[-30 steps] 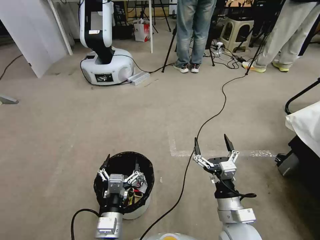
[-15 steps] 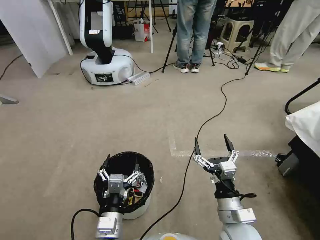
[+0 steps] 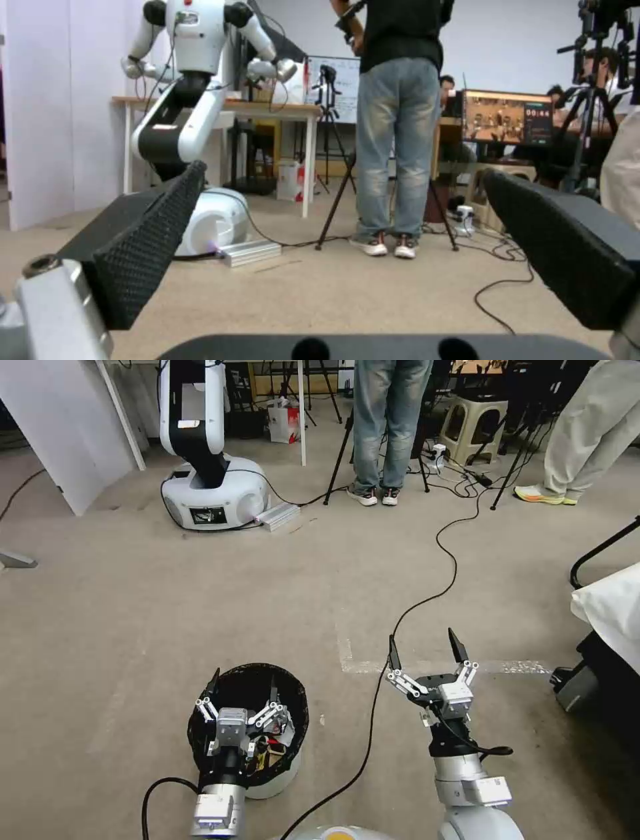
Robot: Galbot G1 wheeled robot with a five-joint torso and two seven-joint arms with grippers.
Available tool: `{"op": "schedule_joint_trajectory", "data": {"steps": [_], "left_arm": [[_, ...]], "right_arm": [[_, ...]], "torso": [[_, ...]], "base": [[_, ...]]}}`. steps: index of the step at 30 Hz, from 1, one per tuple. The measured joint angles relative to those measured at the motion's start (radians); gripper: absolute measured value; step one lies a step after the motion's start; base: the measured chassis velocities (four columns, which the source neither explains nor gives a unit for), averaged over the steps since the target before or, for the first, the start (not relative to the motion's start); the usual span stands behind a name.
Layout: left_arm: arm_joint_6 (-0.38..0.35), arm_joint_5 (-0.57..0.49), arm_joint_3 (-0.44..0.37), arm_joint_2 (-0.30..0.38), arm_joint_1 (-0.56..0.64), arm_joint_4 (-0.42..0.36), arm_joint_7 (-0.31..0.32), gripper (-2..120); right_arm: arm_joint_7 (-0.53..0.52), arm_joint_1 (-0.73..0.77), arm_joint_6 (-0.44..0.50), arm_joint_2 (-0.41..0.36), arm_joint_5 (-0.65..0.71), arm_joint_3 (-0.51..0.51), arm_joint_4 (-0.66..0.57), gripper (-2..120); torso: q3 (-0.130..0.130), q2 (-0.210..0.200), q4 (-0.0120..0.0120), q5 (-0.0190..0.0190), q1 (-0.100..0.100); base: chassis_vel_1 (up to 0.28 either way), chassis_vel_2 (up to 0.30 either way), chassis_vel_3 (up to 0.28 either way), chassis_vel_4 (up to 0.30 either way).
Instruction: Pick up the trash bin, then pick up the garbage from the floor and place it into the trash bin.
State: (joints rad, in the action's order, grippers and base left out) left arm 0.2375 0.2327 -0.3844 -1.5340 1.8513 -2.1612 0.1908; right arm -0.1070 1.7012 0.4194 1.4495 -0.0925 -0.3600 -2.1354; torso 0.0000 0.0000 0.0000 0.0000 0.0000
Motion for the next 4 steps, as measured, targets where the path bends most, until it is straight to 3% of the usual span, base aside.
{"op": "schedule_joint_trajectory", "data": {"steps": [4], "left_arm": [[0.0, 0.0, 0.0, 0.0, 0.0, 0.0, 0.0, 100]], "right_arm": [[0.0, 0.0, 0.0, 0.0, 0.0, 0.0, 0.0, 100]], "torso": [[0.0, 0.0, 0.0, 0.0, 0.0]], "base": [[0.0, 0.0, 0.0, 0.0]]}}
